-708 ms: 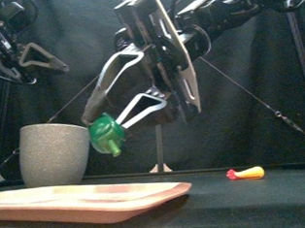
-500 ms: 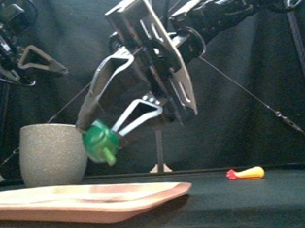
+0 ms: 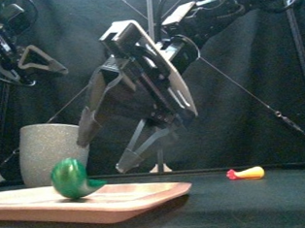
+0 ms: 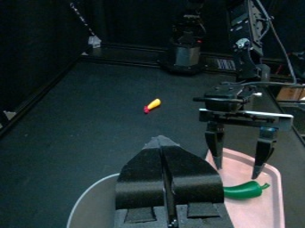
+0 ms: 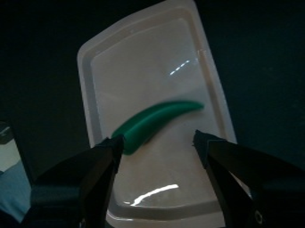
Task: Pick the green pepper then place it on the pink plate
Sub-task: Drop green pepper on the pink plate and return to neutral
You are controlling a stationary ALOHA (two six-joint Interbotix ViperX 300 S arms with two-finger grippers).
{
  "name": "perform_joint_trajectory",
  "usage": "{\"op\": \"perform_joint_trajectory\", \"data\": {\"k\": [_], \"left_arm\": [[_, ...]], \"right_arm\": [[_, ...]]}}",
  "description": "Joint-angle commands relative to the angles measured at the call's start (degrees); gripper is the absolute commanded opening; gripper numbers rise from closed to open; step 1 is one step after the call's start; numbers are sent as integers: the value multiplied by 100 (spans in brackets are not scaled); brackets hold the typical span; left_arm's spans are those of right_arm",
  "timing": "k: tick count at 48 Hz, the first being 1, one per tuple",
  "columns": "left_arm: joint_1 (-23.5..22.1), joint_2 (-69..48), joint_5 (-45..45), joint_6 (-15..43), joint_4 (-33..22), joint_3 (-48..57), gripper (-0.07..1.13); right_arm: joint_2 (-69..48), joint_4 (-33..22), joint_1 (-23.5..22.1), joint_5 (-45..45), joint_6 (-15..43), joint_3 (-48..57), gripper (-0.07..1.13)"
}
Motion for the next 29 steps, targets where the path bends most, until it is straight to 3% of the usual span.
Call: {"op": "perform_joint_trajectory", "data": {"k": [1, 7, 22, 29], "left_arm": [[18, 9, -26, 9, 9, -79, 6], [26, 9, -26, 9, 18, -79, 6], [35, 9, -114, 18, 88, -149, 5], [35, 0, -237, 18, 229, -158, 5]], "right_arm": [[-527, -272, 9, 272, -9, -114, 96], [-879, -923, 9, 729, -9, -123, 96], [-1898, -3454, 229, 1116, 62, 413, 96], [-2391, -3779, 246, 1187, 35, 844, 96]]}}
